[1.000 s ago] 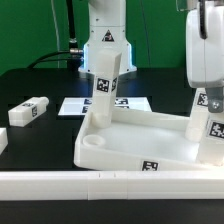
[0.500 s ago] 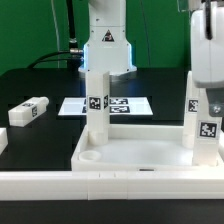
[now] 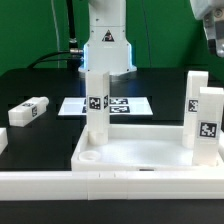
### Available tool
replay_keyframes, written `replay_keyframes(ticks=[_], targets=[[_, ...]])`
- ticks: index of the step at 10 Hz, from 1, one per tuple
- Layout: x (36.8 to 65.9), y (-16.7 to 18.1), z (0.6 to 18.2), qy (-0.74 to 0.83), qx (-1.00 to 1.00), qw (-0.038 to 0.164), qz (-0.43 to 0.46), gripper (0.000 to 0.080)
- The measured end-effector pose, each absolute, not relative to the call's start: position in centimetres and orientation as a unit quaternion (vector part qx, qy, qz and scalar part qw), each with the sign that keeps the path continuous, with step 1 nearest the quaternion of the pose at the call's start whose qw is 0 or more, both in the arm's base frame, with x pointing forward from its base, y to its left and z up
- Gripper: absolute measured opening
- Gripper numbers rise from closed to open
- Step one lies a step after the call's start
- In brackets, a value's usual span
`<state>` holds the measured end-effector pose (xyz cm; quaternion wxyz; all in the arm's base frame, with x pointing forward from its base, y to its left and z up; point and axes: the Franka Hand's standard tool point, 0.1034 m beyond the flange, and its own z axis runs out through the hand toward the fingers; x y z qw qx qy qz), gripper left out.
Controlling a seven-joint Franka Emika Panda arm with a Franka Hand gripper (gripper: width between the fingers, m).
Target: Assemble desk
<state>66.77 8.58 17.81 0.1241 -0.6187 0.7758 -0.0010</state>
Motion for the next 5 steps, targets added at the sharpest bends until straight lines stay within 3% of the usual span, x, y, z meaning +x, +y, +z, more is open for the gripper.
replay_keyframes(ticks=[4,5], targets=[[66.8,8.3,17.9,0.769,-0.627,0.125,-0.003,0.0649],[66.3,7.1,18.7,0.741,-0.658,0.131,-0.008,0.0649]])
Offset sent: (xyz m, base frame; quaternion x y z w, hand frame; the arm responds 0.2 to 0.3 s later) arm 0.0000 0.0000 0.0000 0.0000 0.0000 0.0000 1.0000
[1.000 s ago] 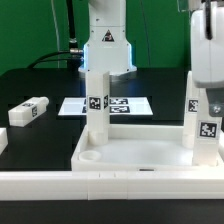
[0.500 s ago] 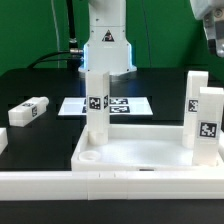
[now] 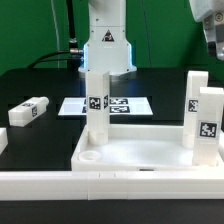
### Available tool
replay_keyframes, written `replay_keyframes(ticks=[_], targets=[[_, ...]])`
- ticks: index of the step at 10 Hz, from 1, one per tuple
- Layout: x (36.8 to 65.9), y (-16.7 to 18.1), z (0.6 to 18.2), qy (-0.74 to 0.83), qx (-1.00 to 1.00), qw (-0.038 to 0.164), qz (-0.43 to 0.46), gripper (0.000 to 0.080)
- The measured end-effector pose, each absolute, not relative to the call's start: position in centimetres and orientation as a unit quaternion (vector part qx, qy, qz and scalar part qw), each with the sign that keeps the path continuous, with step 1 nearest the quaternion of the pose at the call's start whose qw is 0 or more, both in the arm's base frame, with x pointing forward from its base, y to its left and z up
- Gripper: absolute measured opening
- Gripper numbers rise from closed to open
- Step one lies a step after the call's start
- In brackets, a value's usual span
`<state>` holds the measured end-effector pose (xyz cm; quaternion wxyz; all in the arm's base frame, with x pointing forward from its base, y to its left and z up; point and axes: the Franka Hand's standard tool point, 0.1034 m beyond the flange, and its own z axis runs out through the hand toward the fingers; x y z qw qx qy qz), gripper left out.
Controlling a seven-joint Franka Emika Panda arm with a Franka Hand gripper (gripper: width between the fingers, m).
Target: Assemble desk
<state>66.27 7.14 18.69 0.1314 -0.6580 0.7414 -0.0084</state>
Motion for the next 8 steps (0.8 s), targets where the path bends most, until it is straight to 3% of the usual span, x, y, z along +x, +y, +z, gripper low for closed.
replay_keyframes(ticks=[2,4,8], targets=[[63.7,3.8,20.4,0.706,-0.693,0.143,-0.023,0.0649],[63.1,0.5,21.9,0.632,-0.759,0.151,-0.045,0.0649],[62.9,0.2,21.4,0.512,-0.845,0.140,-0.067,0.0649]])
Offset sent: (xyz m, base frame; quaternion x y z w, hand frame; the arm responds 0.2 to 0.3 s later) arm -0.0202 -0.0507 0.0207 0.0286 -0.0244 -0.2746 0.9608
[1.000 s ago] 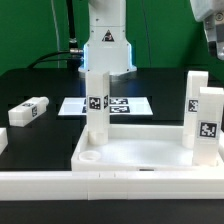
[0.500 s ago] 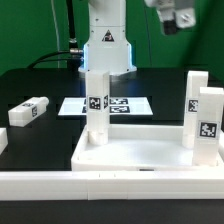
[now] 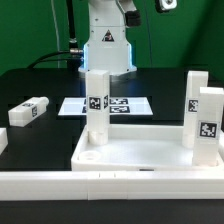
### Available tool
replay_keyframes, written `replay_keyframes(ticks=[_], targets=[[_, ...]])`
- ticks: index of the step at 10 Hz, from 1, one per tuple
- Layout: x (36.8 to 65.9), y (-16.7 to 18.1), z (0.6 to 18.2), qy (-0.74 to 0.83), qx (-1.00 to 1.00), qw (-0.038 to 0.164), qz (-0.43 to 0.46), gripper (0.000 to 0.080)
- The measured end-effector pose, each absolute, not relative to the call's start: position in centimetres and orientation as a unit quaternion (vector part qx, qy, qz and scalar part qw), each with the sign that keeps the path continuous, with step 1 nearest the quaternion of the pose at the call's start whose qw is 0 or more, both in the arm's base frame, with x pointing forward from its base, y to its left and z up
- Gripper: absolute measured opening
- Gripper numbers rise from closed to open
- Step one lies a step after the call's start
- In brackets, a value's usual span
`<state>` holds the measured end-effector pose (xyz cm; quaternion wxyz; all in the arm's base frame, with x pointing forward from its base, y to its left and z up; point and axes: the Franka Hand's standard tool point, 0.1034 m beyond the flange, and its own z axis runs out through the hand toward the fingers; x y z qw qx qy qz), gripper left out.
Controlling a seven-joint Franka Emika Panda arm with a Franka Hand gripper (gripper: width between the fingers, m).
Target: Assemble desk
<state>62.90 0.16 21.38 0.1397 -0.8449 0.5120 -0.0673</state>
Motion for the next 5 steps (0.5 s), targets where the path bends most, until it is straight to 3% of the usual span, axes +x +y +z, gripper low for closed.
replay_keyframes(ticks=[2,5], targets=[[60.0,-3.6,18.4,0.404,-0.903,0.126,-0.072,0.0649],[57.7,-9.7,15.7,0.269,-0.954,0.102,-0.080,0.0649]])
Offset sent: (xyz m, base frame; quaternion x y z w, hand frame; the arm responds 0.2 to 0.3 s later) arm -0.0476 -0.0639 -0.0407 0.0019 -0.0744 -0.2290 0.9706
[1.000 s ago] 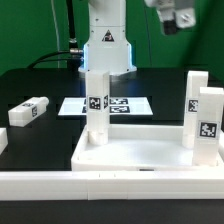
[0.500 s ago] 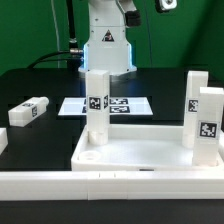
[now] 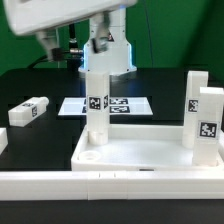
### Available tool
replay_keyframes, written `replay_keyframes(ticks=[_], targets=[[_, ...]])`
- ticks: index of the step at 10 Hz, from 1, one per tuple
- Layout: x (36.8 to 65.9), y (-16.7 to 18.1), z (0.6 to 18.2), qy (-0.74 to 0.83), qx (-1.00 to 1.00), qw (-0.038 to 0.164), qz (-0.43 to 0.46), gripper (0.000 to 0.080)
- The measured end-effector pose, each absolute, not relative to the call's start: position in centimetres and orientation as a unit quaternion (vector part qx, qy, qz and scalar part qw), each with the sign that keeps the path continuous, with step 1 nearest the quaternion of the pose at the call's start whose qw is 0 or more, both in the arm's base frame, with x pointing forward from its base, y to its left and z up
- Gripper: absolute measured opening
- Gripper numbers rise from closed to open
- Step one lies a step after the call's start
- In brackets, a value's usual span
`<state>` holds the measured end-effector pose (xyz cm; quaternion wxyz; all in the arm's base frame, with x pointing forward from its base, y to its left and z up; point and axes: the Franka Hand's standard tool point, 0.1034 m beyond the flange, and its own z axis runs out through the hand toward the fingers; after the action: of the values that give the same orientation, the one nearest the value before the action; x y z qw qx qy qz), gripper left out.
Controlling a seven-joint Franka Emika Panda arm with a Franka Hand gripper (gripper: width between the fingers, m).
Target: Assemble desk
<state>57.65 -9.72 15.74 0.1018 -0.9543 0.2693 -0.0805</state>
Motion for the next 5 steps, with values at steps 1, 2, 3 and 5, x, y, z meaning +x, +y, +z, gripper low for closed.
replay_keyframes(ticks=[1,2,3,5], targets=[[57.5,-9.8,15.5,0.238,-0.962,0.093,-0.094,0.0649],[57.5,-9.6,15.5,0.230,-0.964,0.094,-0.092,0.0649],[57.4,-9.6,15.5,0.235,-0.964,0.099,-0.082,0.0649],[55.5,-10.9,14.1,0.228,-0.967,0.112,-0.005,0.0649]])
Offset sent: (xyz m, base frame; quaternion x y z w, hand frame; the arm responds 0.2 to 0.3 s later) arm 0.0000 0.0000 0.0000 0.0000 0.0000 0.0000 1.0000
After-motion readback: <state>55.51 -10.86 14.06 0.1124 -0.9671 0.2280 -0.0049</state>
